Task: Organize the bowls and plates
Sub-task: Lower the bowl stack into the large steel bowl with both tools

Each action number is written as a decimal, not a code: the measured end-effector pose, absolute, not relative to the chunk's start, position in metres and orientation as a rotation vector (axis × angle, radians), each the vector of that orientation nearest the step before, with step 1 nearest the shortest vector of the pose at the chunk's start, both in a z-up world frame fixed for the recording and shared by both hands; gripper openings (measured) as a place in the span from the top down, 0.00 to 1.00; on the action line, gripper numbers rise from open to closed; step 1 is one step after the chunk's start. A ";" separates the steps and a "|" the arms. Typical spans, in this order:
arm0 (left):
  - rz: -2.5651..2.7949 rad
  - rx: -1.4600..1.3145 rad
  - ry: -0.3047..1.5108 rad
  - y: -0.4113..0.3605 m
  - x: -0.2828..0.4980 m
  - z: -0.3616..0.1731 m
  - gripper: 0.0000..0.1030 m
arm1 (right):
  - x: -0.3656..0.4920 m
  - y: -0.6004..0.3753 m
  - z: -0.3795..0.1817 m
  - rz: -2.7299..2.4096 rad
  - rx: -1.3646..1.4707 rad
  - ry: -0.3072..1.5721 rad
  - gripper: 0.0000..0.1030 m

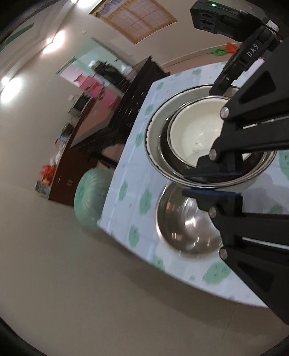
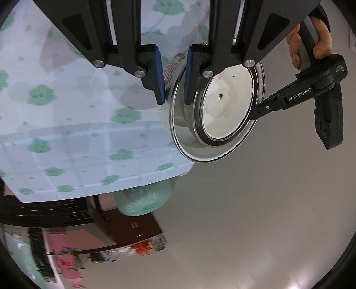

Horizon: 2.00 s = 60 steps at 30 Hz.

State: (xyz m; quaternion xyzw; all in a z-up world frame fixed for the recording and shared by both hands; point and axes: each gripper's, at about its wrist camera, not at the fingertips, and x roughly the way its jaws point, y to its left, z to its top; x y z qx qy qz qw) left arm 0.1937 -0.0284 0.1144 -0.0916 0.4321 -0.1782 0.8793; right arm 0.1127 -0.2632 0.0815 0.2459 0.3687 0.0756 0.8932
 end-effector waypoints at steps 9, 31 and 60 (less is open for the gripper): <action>-0.287 -0.239 0.932 0.019 0.238 0.075 0.94 | 0.175 -0.210 0.040 0.206 0.516 0.841 0.81; -0.276 -0.229 0.971 0.021 0.257 0.027 0.94 | 0.209 -0.186 0.011 0.147 0.331 0.946 0.82; -0.402 -0.107 0.960 -0.073 0.196 0.027 0.94 | 0.147 -0.245 0.021 -0.028 0.104 1.026 0.83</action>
